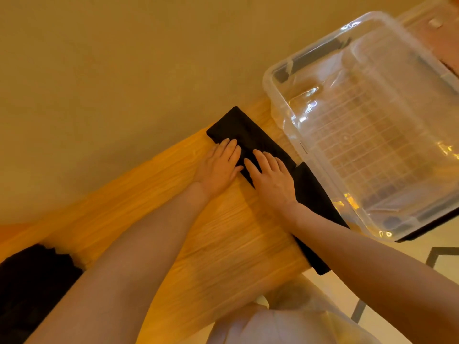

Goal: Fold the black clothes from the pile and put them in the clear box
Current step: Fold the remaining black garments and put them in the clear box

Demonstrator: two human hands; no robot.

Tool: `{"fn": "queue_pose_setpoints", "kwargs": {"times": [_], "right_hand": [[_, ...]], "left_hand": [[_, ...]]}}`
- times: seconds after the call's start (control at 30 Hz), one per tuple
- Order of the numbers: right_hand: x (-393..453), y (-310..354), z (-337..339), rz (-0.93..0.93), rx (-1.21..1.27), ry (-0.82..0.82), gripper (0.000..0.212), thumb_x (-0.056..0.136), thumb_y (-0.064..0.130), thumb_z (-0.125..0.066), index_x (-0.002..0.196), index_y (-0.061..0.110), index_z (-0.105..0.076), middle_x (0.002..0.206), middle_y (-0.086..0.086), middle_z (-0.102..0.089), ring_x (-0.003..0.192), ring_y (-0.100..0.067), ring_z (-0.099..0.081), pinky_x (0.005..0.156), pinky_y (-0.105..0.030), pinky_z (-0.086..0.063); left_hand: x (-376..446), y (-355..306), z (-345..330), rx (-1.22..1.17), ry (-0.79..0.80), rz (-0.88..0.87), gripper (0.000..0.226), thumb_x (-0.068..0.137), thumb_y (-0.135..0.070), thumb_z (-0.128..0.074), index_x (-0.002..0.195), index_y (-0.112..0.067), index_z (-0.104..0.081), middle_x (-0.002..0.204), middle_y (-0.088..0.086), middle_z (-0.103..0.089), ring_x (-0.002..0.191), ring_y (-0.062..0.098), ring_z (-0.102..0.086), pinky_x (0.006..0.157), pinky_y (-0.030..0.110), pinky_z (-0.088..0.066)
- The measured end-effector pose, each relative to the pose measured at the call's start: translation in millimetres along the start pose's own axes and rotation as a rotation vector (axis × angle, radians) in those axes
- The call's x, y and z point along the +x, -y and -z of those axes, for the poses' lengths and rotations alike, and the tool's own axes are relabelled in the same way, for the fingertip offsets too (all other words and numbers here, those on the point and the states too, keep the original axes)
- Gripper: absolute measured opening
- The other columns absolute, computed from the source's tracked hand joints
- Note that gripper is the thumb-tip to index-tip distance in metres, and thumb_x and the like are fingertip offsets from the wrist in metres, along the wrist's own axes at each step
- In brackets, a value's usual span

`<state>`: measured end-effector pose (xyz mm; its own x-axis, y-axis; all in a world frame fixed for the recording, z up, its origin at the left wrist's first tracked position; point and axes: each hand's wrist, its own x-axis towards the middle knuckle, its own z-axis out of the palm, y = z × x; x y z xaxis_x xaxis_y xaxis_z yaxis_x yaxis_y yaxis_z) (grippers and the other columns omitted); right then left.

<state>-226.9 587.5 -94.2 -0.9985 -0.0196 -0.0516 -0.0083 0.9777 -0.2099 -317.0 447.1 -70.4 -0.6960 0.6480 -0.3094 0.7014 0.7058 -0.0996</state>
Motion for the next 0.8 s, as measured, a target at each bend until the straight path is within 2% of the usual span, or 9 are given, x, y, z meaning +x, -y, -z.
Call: {"fn": "queue_pose_setpoints", "kwargs": {"times": [0.1,0.2,0.33,0.5,0.63,0.8], "right_hand": [[0,-5,0,-0.046,0.01,0.021,0.047,0.098,0.035,-0.045,0.141,0.015,-0.045,0.147,-0.015,-0.041,0.136,-0.033,-0.038,0.112,-0.049,-0.032],[-1,-8,2,-0.089,0.032,0.065,0.057,0.1,0.046,-0.02,0.148,0.018,-0.034,0.154,-0.012,-0.03,0.142,-0.031,-0.027,0.117,-0.049,-0.022],[-2,-12,4,-0.129,0.055,0.074,0.059,0.099,0.046,-0.022,0.151,0.019,-0.025,0.158,-0.011,-0.019,0.146,-0.029,-0.017,0.119,-0.047,-0.011],[-1,-15,3,-0.124,0.06,0.099,0.057,0.101,0.046,-0.025,0.153,0.022,-0.018,0.16,-0.008,-0.011,0.148,-0.027,-0.008,0.12,-0.045,-0.003],[-3,-13,7,-0.119,0.043,0.083,0.056,0.101,0.046,-0.028,0.151,0.02,-0.026,0.159,-0.009,-0.017,0.147,-0.028,-0.014,0.12,-0.046,-0.008],[-12,-1,16,-0.074,-0.01,0.069,0.055,0.097,0.043,-0.026,0.141,0.015,-0.045,0.149,-0.014,-0.039,0.137,-0.032,-0.037,0.113,-0.052,-0.029]], "left_hand": [[14,-1,4,-0.001,0.015,-0.043,0.059,0.104,-0.041,-0.026,0.151,-0.007,-0.015,0.16,0.011,-0.012,0.148,0.024,-0.007,0.119,0.034,-0.011],[28,4,10,0.022,0.041,-0.102,0.059,0.104,-0.04,-0.025,0.152,-0.007,-0.013,0.161,0.01,-0.007,0.148,0.022,-0.002,0.118,0.033,-0.008],[42,5,16,0.042,0.061,-0.16,0.06,0.103,-0.04,-0.029,0.151,-0.007,-0.015,0.16,0.01,-0.008,0.148,0.022,-0.003,0.118,0.032,-0.008],[40,3,16,0.096,0.029,-0.154,0.06,0.103,-0.042,-0.025,0.152,-0.01,-0.014,0.16,0.008,-0.009,0.148,0.021,-0.005,0.118,0.033,-0.006],[26,4,14,0.127,-0.021,-0.128,0.059,0.103,-0.046,-0.022,0.152,-0.014,-0.017,0.16,0.006,-0.012,0.147,0.021,-0.01,0.118,0.039,-0.007],[-9,11,6,0.083,-0.04,-0.074,0.058,0.1,-0.044,-0.02,0.148,-0.014,-0.032,0.156,0.008,-0.027,0.143,0.023,-0.025,0.115,0.041,-0.019]]}}
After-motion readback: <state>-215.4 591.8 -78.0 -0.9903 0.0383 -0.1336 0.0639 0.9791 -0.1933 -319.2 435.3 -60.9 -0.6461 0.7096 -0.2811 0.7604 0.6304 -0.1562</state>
